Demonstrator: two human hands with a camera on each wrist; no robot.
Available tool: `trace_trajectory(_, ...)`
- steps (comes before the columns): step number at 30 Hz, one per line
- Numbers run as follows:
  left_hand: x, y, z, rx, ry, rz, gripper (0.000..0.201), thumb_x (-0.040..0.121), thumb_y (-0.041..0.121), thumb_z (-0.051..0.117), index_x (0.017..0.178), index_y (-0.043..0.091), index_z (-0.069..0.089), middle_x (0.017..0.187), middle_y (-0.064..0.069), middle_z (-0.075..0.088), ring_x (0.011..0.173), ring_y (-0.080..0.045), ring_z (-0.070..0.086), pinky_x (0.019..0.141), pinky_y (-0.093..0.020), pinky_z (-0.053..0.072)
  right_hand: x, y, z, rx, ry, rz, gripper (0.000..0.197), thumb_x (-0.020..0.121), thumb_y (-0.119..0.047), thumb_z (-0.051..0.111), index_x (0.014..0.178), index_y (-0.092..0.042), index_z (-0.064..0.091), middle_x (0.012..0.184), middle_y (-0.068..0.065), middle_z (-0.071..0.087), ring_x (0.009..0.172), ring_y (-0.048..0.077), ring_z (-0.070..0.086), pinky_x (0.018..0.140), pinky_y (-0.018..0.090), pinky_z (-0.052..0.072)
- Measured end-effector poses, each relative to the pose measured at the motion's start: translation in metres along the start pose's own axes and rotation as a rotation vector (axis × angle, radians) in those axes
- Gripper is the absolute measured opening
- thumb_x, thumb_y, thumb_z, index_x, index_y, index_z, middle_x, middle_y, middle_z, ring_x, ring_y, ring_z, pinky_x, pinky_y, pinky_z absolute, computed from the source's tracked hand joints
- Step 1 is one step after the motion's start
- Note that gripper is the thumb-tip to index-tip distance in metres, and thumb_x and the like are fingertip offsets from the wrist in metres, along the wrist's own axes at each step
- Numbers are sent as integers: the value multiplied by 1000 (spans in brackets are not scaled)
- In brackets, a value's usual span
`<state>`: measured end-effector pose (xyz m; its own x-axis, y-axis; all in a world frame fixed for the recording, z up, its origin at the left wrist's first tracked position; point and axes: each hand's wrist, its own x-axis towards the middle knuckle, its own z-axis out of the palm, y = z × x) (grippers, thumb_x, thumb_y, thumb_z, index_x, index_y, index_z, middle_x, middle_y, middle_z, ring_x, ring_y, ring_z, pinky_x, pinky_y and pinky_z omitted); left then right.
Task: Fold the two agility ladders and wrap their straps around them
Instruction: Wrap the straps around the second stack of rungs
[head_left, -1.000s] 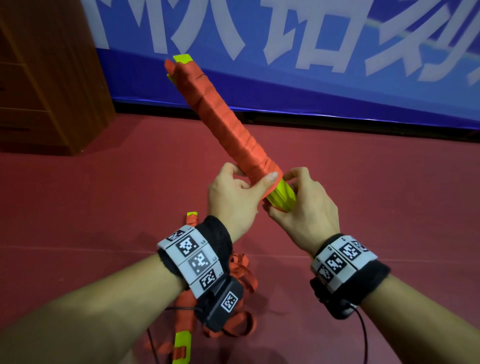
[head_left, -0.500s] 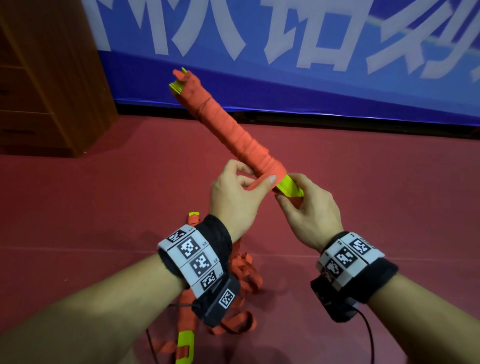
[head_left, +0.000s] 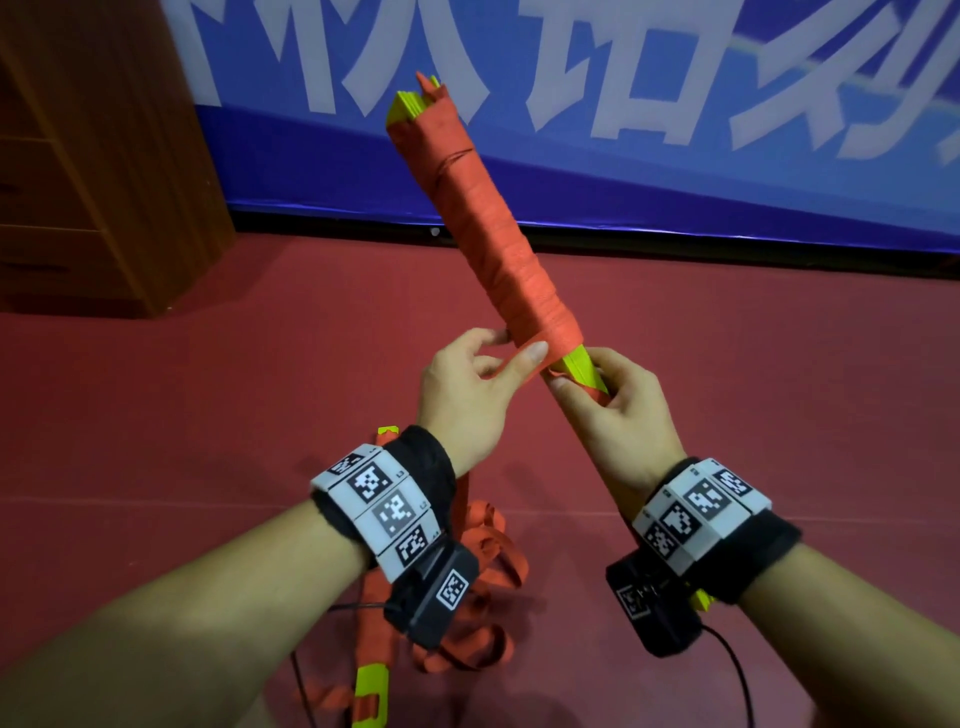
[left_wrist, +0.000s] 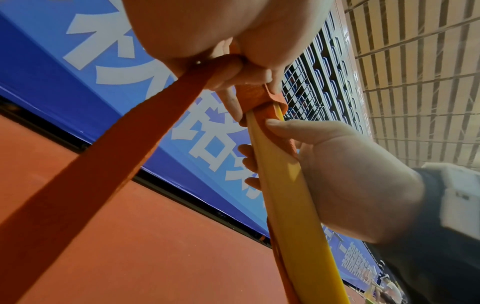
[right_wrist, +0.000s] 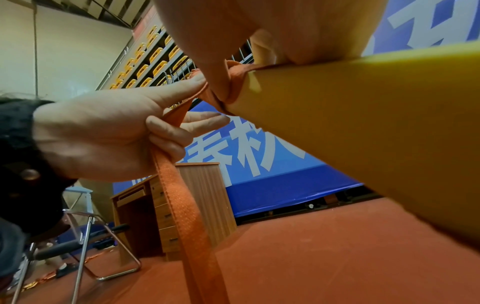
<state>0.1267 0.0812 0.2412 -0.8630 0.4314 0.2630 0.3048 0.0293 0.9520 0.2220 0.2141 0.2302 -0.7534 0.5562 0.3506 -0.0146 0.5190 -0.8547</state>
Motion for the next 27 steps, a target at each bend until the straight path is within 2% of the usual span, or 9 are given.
trace_trajectory(4,-1,3,-1,-39,-99,9,31,96,39,66,121,20,67,65,4,69,41,3,48,48,-16,36,-1,-1,-2,61,-24,-9,23,80,-42,68,102,-34,70,79,10,68,67,19,54,65,47,49)
trace_trajectory(7,1,1,0,-59,-142,8,27,97,43,64,119,27,66,60,-7,59,39,-8,42,44,-26,33,-3,-2,0,117,-51,-13,21,82,-40,68,102,-31,71,87,17,69,76,37,62,73,54,52)
trace_trajectory(10,1,-2,-1,-68,-139,-19,34,96,43,65,122,23,64,49,4,52,36,-10,41,42,-24,33,-5,-1,3,141,-71,3,23,82,-41,67,102,-30,70,91,22,69,86,46,62,78,64,51)
trace_trajectory(14,0,-5,0,-68,-115,-37,40,94,44,67,124,19,58,43,10,51,36,-8,43,43,-22,34,-4,2,2,159,-97,30,25,80,-40,64,100,-26,70,88,21,68,83,46,61,74,64,49)
trace_trajectory(18,-3,-7,3,-72,-143,-60,42,93,47,67,124,24,51,43,13,51,37,-4,44,48,-25,35,-5,3,1,162,-131,49,24,78,-36,65,99,-24,69,88,15,71,87,46,64,76,68,50)
trace_trajectory(20,-3,-6,2,-70,-143,-60,41,93,44,68,124,22,55,42,15,51,37,0,46,47,-21,35,-4,5,0,116,-157,41,25,76,-39,71,97,-27,67,86,13,70,84,44,65,75,64,52)
trace_trajectory(23,0,-3,-2,-40,-145,-57,32,94,38,70,114,14,66,38,17,50,37,4,48,44,-11,32,-1,5,-2,-69,-232,3,36,72,-45,82,97,-30,60,80,0,69,74,23,67,72,48,56)
trace_trajectory(25,0,-2,-3,-23,-133,-55,30,92,39,72,107,13,70,38,20,50,39,7,49,46,-11,33,-2,5,-2,-213,-237,-19,43,72,-41,88,100,-27,58,77,-4,67,69,13,64,66,36,53)
trace_trajectory(27,-1,-3,-2,-13,-108,-61,31,89,44,75,103,16,71,40,20,52,41,5,51,51,-16,36,-2,5,-1,-306,-217,-21,46,72,-38,88,101,-26,55,77,-5,66,67,12,63,64,34,52)
